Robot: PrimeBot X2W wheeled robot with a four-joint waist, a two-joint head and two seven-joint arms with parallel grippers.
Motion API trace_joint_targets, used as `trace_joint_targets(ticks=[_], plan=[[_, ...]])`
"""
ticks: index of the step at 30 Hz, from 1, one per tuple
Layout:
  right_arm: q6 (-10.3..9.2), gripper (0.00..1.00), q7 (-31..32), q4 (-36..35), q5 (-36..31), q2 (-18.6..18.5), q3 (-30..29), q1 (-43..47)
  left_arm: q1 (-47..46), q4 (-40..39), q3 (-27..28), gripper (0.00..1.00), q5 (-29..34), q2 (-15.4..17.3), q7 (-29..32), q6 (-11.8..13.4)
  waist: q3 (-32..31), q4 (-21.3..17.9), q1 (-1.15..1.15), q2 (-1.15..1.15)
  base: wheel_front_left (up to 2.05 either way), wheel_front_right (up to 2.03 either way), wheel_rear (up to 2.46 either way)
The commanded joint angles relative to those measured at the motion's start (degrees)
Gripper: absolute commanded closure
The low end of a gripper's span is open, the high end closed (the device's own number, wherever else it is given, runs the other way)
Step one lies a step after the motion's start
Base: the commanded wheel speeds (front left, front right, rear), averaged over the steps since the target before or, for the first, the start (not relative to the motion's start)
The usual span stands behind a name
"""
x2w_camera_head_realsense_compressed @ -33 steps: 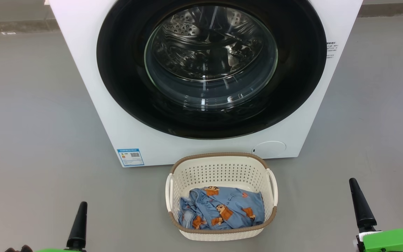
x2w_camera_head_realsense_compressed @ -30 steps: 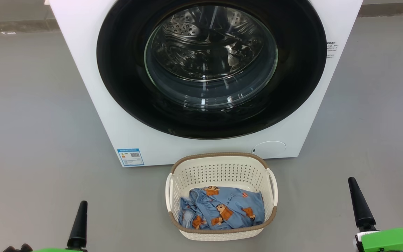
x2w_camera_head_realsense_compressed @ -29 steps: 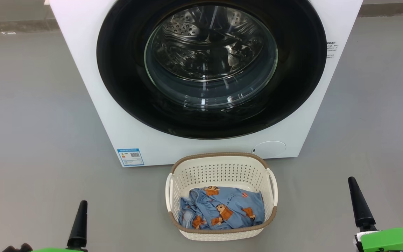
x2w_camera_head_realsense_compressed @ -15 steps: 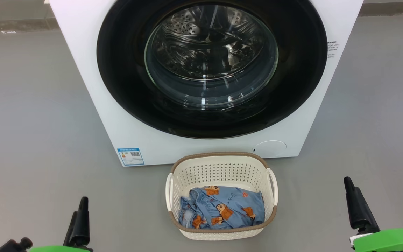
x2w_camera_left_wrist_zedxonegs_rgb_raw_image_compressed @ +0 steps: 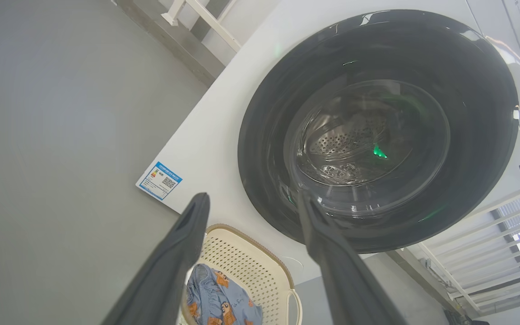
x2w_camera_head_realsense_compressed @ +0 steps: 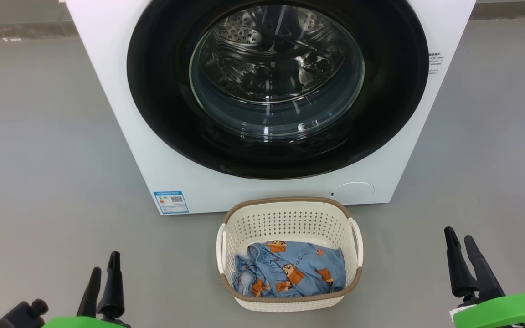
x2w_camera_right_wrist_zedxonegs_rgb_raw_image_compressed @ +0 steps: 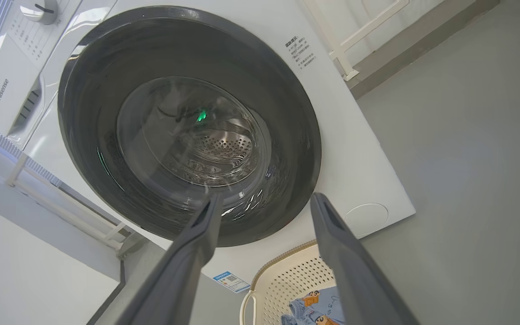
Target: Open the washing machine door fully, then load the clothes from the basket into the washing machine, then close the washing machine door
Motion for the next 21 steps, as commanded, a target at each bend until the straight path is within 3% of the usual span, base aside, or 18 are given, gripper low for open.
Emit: trace_joint_targets(ticks=[1, 21], plan=[[0.06, 0.00, -0.9, -2.1, -3.2, -1.2, 1.3, -0.1, -1.3, -2.0, 1.0, 0.00, 2.5, 1.1, -0.9, -0.1, 0.0, 0.0, 0.00, 0.00, 0.00, 0.00, 0.00], [0.07, 0.00, -4.1, -3.0, -18.1, -2.8, 2.4, 1.2, -0.9, -4.1, -0.1, 0.00, 16.2, 2.6, -4.1, -0.2, 0.1, 0.1, 0.00, 0.00, 0.00, 0.00, 0.00]])
